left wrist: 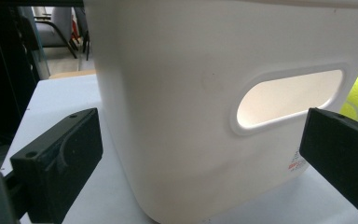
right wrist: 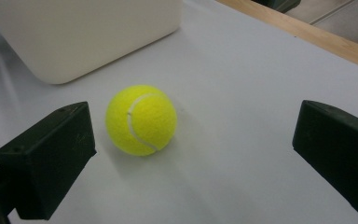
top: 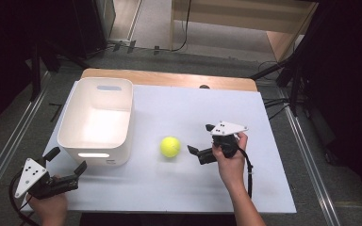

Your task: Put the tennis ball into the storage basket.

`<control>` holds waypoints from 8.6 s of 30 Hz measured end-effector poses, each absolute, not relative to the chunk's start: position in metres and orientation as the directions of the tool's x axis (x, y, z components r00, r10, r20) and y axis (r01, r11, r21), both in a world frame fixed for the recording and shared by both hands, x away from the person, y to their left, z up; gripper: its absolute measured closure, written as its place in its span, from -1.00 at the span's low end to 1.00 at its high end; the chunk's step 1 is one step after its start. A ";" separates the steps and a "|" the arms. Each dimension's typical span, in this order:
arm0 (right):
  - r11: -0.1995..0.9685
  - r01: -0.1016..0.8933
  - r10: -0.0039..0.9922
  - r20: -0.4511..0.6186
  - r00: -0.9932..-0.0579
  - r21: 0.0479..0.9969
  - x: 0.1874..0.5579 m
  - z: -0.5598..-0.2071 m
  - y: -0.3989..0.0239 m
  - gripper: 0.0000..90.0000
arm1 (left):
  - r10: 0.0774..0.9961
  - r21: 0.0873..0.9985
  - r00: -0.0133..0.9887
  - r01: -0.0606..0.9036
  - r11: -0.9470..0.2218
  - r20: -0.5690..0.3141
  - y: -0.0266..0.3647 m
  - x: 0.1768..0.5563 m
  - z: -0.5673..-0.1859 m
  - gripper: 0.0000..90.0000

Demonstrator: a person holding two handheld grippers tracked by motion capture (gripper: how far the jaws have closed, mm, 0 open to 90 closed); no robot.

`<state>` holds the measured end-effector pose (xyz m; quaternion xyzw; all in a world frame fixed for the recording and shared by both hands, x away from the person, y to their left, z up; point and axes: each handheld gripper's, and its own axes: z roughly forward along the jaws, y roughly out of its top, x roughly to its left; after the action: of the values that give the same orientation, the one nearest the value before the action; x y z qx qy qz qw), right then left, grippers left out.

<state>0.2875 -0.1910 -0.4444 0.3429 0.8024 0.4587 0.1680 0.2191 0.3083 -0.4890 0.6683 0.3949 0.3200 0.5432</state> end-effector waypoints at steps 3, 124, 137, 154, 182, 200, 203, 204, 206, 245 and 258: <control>0.351 0.392 0.699 0.041 -0.714 0.850 0.289 -0.444 -0.188 -1.00 | 0.876 0.980 0.483 0.176 -0.094 -0.003 0.309 0.219 -0.489 -1.00; 0.675 0.535 0.568 0.106 -0.816 0.507 0.346 -0.478 -0.094 -0.47 | 0.875 0.980 0.484 0.173 -0.095 -0.001 0.309 0.219 -0.489 -1.00; 0.675 0.518 0.538 0.130 -0.833 0.526 0.345 -0.465 -0.093 -0.47 | 0.874 0.980 0.486 0.174 -0.094 -0.002 0.309 0.219 -0.489 -1.00; 0.679 0.488 0.512 0.123 -0.850 0.549 0.347 -0.439 -0.090 -0.47 | 0.874 0.980 0.485 0.174 -0.092 -0.003 0.309 0.219 -0.489 -1.00; 0.703 0.435 0.434 0.145 -0.889 0.562 0.354 -0.407 -0.074 -0.46 | 0.875 0.980 0.484 0.174 -0.091 -0.005 0.308 0.220 -0.489 -1.00; 0.709 0.398 0.403 0.129 -0.906 0.582 0.355 -0.388 -0.065 -0.47 | 0.875 0.980 0.484 0.179 -0.087 -0.010 0.309 0.220 -0.488 -1.00; 0.711 0.393 0.402 0.121 -0.908 0.583 0.355 -0.386 -0.063 -0.47 | 0.875 0.980 0.485 0.179 -0.087 -0.011 0.309 0.220 -0.488 -1.00; 0.712 0.388 0.397 0.119 -0.910 0.586 0.355 -0.385 -0.062 -0.47 | 0.874 0.980 0.485 0.181 -0.086 -0.013 0.309 0.220 -0.488 -1.00; 0.706 0.392 0.403 0.120 -0.907 0.590 0.355 -0.383 -0.061 -0.47 | 0.874 0.980 0.486 0.180 -0.089 -0.010 0.309 0.220 -0.488 -1.00; 0.705 0.332 0.348 0.102 -0.932 0.627 0.360 -0.351 -0.030 -0.47 | 0.872 0.978 0.489 0.183 -0.105 0.002 0.306 0.221 -0.489 -1.00; 0.707 0.294 0.316 0.085 -0.945 0.643 0.361 -0.338 -0.011 -0.47 | 0.872 0.977 0.489 0.186 -0.106 0.002 0.306 0.221 -0.489 -1.00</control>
<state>0.3606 -0.0108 -0.3376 0.1651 0.9238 0.3451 0.0156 0.2211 0.3055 -0.4887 0.6726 0.3932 0.3175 0.5406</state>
